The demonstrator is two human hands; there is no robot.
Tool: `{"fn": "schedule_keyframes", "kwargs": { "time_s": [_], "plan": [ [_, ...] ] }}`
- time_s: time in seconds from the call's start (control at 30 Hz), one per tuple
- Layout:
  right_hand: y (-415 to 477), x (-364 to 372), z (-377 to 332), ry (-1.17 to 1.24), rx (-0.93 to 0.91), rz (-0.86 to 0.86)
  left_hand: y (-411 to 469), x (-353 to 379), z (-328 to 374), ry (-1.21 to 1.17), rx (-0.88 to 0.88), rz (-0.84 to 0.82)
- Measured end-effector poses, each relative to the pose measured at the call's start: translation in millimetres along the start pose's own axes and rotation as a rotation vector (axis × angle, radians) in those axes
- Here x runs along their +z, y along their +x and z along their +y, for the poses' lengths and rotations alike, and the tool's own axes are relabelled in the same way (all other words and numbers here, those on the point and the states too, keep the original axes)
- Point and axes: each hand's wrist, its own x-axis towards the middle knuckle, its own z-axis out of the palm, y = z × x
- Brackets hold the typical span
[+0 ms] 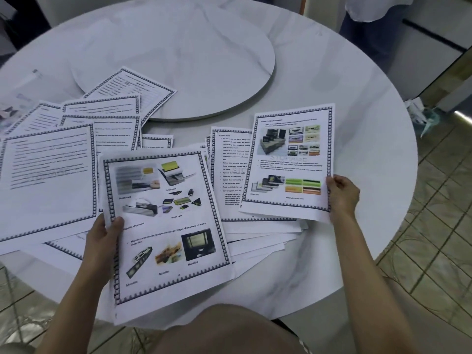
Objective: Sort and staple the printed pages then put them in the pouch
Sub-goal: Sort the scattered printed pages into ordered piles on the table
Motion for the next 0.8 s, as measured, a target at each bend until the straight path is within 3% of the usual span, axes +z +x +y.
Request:
{"fn": "schedule_keyframes", "kwargs": {
  "time_s": [0.8],
  "plan": [
    [-16, 13, 10, -0.068, -0.016, -0.088, 9, -1, -14, 0.012, 0.008, -0.022]
  ]
}}
